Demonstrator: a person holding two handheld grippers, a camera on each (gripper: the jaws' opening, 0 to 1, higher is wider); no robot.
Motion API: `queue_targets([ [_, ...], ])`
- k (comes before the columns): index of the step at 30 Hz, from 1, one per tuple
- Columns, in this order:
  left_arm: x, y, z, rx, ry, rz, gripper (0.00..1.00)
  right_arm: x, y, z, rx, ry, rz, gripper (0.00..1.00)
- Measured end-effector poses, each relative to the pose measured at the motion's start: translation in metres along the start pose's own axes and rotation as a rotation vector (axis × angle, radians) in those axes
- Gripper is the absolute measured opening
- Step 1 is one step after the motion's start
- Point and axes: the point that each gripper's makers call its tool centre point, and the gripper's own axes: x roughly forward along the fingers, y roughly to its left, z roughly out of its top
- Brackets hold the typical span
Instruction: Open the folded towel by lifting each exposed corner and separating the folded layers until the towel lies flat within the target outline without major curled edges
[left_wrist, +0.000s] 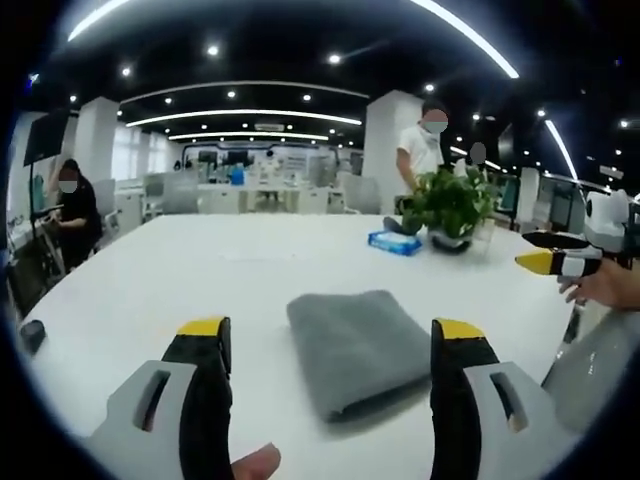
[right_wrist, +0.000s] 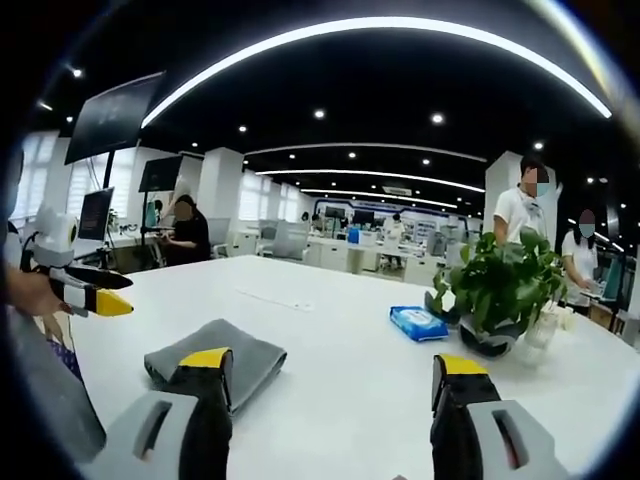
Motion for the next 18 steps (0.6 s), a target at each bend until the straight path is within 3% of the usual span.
queue_targets([
  [3,0.005,-0.022,-0.002,0.047,0.031,-0.076,0.73,0.000,0.000,0.001,-0.020,-0.001,-0.001,0.80],
  [10,0.022,-0.060,-0.007,0.066,0.055,-0.149,0.73,0.000,0.001,0.000,-0.035,0.007,0.002,0.78],
  [13,0.030,-0.078,-0.016,0.093,0.100,-0.206,0.71,0.000,-0.003,0.001,-0.025,0.005,-0.010,0.78],
  [18,0.048,-0.099,-0.026,0.125,0.120,-0.258,0.68,0.000,-0.008,0.000,-0.021,0.005,-0.027,0.77],
])
